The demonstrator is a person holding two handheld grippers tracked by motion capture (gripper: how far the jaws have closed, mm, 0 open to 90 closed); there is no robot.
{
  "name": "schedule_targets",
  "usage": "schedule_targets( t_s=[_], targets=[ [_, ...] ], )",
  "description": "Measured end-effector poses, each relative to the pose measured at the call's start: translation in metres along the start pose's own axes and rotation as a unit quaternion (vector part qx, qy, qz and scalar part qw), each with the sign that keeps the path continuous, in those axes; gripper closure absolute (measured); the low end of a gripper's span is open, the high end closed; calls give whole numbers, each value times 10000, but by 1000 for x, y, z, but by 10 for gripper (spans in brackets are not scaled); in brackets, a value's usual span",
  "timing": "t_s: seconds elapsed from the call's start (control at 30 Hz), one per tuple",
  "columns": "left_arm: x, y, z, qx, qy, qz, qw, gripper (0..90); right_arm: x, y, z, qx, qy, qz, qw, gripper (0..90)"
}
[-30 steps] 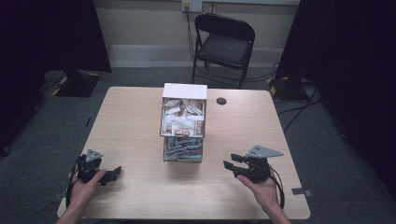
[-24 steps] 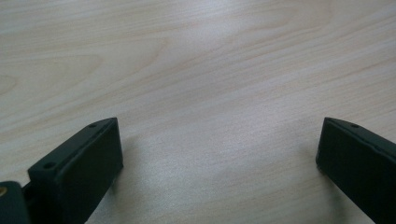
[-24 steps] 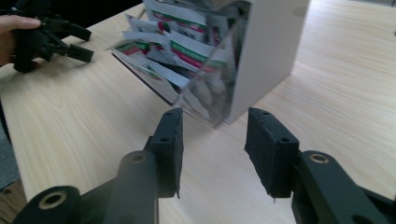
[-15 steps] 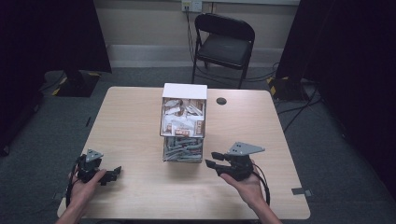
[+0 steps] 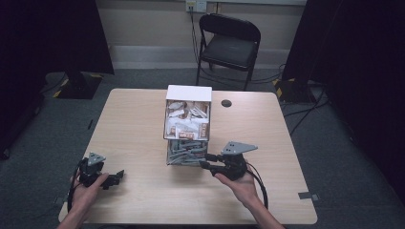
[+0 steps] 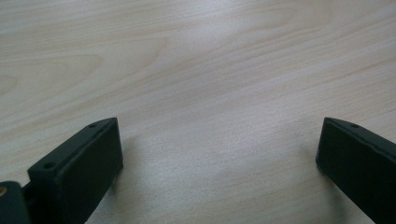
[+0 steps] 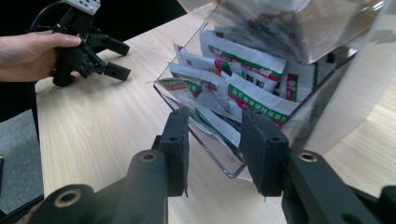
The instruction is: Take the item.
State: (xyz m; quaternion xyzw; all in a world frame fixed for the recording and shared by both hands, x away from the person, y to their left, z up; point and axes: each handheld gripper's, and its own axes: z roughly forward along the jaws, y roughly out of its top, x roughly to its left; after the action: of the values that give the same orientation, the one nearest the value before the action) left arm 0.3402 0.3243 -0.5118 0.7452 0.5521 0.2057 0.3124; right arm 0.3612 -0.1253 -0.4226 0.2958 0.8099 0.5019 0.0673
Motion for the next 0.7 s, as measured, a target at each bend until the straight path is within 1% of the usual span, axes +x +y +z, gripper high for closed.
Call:
schedule_targets(
  t_s=[0.17, 0.23, 0.3, 0.37, 0.47, 0.57, 0.7],
  targets=[
    [0, 0, 0, 2, -1, 1, 10000, 0, 0, 1, 7, 17, 100, 39, 9999, 653],
    [0, 0, 0, 3, -1, 2, 10000, 0, 1, 1, 10, 49, 124, -3, 9999, 660],
    [0, 0, 0, 1, -4, -2, 10000, 1, 1, 0, 13, 75, 156, 7, 9998, 672],
    [0, 0, 0, 1, -5, -4, 10000, 0, 2, -1, 16, 47, 189, -17, 9998, 676],
    [0, 0, 0, 1, 0, 2, 10000, 1, 2, -1, 19, 43, 195, -41, 9998, 691],
    [0, 0, 0, 1, -3, -2, 10000, 1, -1, -4, 22, 79, 186, 12, 9998, 702],
    [0, 0, 0, 1, -2, -2, 10000, 0, -3, -6, 23, 64, 205, -10, 9998, 711]
  ],
)
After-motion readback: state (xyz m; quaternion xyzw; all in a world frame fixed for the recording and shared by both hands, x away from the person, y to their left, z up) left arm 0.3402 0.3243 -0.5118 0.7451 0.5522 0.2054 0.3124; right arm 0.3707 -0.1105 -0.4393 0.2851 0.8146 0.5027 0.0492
